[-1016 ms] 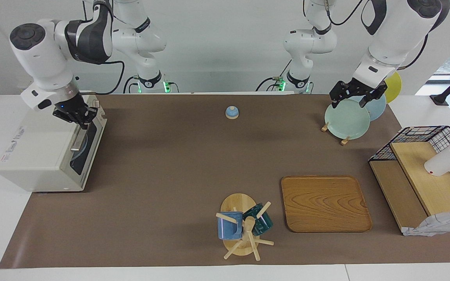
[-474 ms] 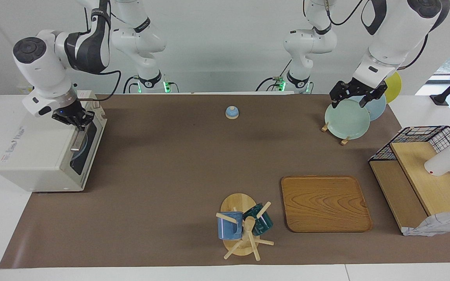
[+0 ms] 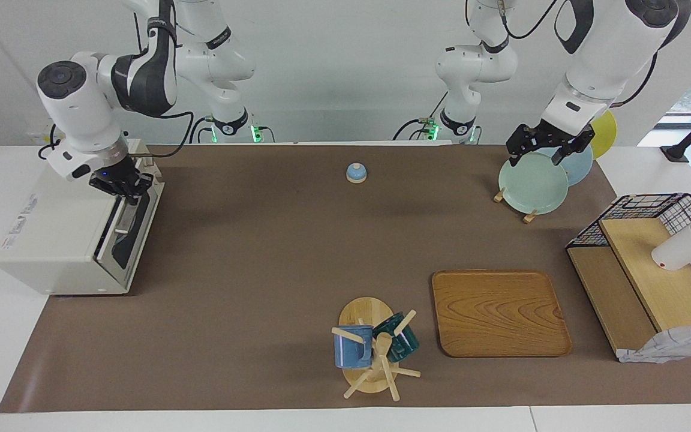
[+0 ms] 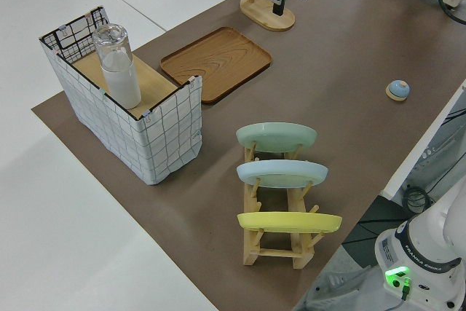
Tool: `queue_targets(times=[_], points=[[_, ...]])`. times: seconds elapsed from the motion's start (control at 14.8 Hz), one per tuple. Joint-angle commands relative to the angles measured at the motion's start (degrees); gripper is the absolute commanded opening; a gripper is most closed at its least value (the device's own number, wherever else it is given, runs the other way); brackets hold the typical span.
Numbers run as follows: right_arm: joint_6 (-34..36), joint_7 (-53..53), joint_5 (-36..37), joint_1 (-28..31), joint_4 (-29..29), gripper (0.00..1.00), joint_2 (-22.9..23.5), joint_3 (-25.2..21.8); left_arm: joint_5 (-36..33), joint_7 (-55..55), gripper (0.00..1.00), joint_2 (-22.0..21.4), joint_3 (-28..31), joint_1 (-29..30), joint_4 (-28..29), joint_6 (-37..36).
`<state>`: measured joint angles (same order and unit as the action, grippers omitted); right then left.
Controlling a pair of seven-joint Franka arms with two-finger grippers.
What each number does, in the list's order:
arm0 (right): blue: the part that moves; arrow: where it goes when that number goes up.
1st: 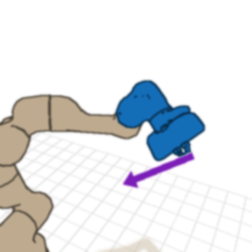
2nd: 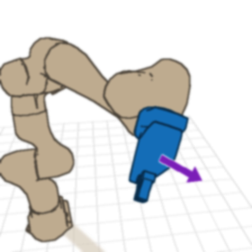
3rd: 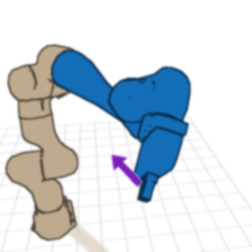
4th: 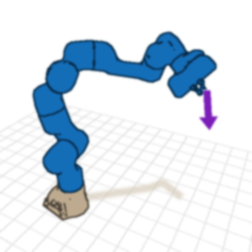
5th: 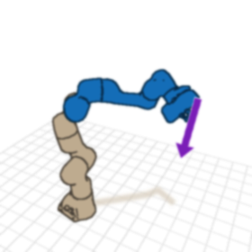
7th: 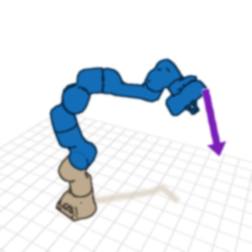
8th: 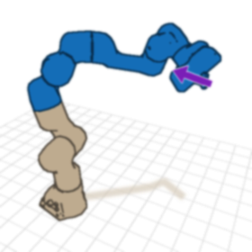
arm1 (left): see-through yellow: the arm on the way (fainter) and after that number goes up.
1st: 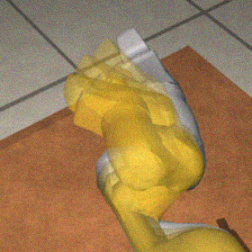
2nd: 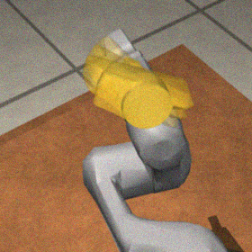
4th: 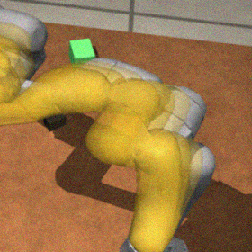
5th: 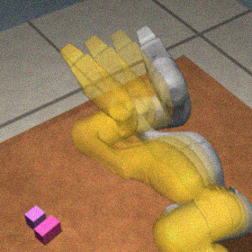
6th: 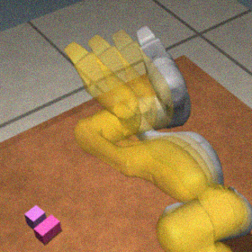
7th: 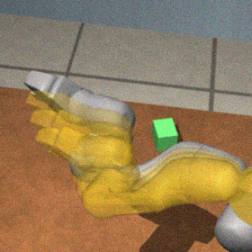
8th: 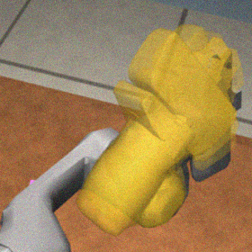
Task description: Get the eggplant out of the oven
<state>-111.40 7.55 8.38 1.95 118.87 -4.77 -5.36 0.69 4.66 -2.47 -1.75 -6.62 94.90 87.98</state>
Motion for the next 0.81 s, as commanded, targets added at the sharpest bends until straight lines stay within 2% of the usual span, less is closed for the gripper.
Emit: queue_targets(times=[0.0,0.14,0.27,0.41,0.74], points=[[-5.82,-4.9,-1.96,-3.26,4.61,0.0,1.94,0.18,-1.4,-0.09,1.0,-0.61,0.17,-0.24,0.2,0.08],[-14.24,-5.79,-2.23,-3.71,9.52,0.0,3.53,0.18,-1.4,-0.09,1.0,-0.61,0.17,-0.24,0.2,-0.01],[-18.92,-6.84,-4.67,-4.06,11.82,0.0,4.5,0.44,-1.4,-0.09,1.0,-0.61,0.17,-0.24,0.2,-0.01],[-20.25,-8.51,-5.04,-6.42,12.09,0.0,5.03,0.53,-1.4,-0.09,1.0,-0.52,0.17,-0.24,0.2,-0.01],[-22.8,-10.09,-5.04,-6.87,12.18,0.0,7.49,0.53,-1.4,-0.09,1.0,-0.52,0.17,-0.24,0.2,-0.01]])
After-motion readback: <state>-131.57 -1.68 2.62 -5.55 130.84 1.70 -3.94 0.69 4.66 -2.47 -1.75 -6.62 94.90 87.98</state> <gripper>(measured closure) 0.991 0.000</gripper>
